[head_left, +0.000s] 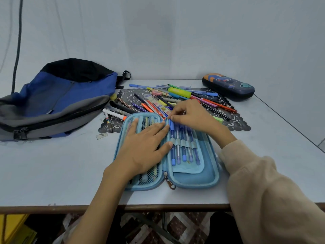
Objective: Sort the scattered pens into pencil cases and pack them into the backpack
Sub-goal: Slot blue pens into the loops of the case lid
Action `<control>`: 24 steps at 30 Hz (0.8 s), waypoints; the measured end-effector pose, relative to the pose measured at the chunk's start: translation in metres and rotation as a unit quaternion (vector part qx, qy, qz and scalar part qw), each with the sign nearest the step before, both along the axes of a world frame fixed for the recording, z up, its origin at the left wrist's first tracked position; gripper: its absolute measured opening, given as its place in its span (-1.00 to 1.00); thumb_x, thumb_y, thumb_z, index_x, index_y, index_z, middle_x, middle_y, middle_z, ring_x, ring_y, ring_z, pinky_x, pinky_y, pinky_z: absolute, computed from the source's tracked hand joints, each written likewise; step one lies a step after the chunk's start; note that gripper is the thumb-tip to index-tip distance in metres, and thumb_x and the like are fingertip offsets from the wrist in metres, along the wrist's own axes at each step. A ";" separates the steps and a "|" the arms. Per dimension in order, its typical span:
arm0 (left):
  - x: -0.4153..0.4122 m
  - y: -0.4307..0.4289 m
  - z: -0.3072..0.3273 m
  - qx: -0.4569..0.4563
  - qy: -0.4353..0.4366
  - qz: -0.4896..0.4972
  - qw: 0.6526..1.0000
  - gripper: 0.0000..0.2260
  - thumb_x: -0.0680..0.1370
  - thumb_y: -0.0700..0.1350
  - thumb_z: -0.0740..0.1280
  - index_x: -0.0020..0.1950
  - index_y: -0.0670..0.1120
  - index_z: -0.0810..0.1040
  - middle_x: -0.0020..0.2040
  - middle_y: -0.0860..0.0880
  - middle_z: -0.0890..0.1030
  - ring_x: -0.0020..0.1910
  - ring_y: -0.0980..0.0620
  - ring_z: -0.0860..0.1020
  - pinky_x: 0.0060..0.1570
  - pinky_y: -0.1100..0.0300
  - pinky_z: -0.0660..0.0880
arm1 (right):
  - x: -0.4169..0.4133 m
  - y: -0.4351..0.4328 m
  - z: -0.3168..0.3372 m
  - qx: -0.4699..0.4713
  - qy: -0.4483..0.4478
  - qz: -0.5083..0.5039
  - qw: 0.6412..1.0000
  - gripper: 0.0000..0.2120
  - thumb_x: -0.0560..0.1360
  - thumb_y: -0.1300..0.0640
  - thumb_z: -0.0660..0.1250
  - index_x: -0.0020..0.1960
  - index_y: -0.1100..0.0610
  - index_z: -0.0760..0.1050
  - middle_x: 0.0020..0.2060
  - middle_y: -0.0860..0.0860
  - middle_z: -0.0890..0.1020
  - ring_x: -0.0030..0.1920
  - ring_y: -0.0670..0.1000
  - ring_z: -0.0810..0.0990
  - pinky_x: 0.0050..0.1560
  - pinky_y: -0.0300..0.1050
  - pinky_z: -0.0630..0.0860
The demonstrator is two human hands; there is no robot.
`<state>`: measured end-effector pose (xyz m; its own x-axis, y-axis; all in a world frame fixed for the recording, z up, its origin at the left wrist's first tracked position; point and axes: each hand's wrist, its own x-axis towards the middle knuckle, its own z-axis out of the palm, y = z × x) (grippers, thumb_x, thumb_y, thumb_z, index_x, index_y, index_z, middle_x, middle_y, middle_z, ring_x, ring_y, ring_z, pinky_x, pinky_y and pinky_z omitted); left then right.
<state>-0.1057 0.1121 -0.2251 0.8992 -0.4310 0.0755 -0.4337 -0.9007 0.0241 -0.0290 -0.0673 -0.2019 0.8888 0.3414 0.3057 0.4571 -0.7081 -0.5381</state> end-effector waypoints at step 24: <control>-0.001 0.000 0.001 -0.001 0.007 0.002 1.000 -0.33 0.49 0.29 -0.26 0.60 0.13 -0.06 0.59 0.17 -0.02 0.55 0.23 -0.05 0.46 -0.05 -0.38 | 0.003 -0.014 0.004 -0.061 0.008 -0.059 0.996 -0.83 0.51 0.19 0.33 -0.14 0.20 0.68 -0.44 -0.04 0.55 -0.43 -0.09 0.41 -0.44 -0.26 0.30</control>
<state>-0.1065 0.1119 -0.2243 0.9018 -0.4275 0.0635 -0.4300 -0.9023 0.0313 -0.0256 -0.0816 -0.1983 0.9296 0.2678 0.2532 0.3583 -0.8172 -0.4514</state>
